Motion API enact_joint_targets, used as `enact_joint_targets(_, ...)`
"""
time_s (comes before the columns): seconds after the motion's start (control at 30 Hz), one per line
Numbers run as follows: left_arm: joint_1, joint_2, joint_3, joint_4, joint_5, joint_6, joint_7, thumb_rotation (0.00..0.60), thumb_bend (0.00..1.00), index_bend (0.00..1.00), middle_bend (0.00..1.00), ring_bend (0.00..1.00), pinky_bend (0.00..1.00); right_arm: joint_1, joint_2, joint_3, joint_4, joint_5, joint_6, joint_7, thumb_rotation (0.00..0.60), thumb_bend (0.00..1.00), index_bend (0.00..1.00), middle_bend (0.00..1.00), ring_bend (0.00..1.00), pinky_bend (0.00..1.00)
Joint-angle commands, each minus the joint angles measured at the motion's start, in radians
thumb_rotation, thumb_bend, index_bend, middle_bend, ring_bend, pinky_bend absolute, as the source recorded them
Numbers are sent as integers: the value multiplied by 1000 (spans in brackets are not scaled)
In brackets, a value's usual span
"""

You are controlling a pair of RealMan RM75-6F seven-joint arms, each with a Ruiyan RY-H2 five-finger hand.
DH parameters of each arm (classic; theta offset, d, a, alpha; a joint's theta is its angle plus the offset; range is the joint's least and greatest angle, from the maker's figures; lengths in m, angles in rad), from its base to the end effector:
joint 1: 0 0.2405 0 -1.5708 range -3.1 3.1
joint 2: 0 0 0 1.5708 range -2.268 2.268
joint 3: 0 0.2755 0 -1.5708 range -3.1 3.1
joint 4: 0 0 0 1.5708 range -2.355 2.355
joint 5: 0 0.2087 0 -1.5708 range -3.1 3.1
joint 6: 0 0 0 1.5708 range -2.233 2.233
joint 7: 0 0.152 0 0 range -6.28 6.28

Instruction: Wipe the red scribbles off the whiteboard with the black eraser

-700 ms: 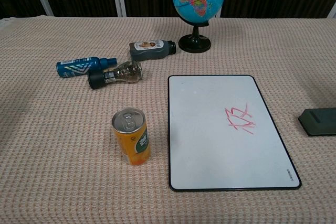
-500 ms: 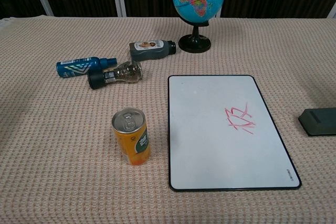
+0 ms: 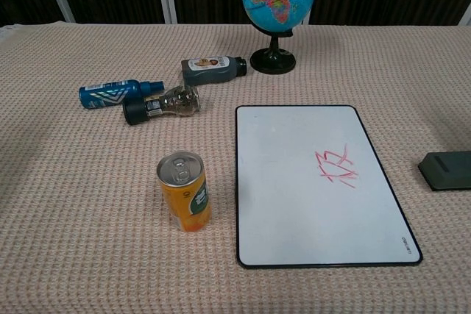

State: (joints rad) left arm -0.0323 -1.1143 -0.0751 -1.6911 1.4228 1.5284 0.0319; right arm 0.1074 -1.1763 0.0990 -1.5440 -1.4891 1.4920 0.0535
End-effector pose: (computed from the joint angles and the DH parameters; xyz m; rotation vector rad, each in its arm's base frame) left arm -0.3286 0.1767 0.1769 -1.2427 -0.9490 -0.9007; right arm -0.3293 -0.2086 0.1649 1.3353 -0.8878 0.9894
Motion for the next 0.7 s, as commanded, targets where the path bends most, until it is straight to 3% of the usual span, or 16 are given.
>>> enact_joint_targets(0.03,0,0,1,0,1,-1,1,600,742,160,44,0,0,-1,5,-4,-2,3,-7,0,600,78,0,0,36,160)
enact_joint_targets(0.33,0,-2,0,-4,-4,-2,3,600,742,160,44,0,0,16,62,-48,-35,-10,-102,80,600,77,0,54,70,160)
enact_joint_targets(0.7,-3,1,-2,-8,-9,-8,3,600,742,160,44,0,0,147,134,-81,-3,4,-394,186,600,75,7,147,107,160)
